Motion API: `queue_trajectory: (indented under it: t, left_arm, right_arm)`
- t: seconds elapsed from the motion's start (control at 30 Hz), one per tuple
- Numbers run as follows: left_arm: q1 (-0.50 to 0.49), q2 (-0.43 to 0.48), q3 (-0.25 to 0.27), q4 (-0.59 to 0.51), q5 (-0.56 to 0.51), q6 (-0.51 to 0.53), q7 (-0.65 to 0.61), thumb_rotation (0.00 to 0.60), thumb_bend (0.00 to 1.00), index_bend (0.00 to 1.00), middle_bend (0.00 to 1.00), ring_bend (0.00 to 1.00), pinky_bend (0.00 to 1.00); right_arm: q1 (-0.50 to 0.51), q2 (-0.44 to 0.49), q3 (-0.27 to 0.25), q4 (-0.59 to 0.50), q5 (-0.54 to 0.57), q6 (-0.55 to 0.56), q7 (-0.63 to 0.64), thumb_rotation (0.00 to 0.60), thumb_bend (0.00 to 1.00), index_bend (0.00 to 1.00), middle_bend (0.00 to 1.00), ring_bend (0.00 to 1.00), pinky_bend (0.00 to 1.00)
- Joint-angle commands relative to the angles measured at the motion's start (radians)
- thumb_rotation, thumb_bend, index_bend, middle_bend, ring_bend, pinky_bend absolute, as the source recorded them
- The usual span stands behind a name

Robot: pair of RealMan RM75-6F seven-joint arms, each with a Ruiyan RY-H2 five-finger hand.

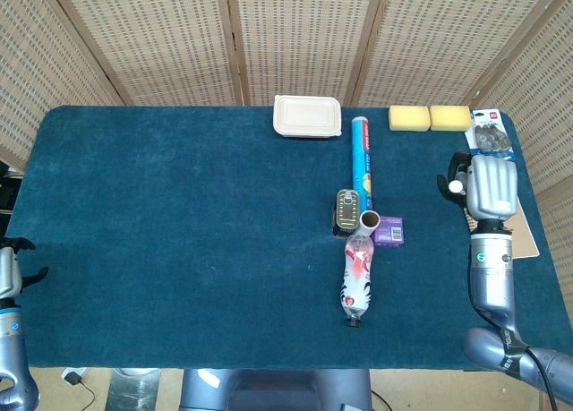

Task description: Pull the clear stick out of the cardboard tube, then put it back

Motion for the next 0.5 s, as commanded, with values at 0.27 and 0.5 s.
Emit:
queue_trajectory:
  t: [0.27,0.5]
  left_arm:
    - [0.000,0.000,0.000,0.000,0.000,-0.001,0.001,0.600,0.15,0.45,0.42,0.23,0.32]
    - [-0.003,0.000,0.000,0.002,-0.001,-0.005,0.004,0.600,0.15,0.45,0.42,0.23,0.32]
  right_arm:
    - [0.010,0.004,0.023,0.009,0.048,0.012,-0.033,0.600,0.42,0.79,0.94,0.94,0.84]
    - [0.000,0.053,-0.032,-0.077,0.011,-0.059,-0.043,0.600,0.41,0.79,0.94,0.94,0.85]
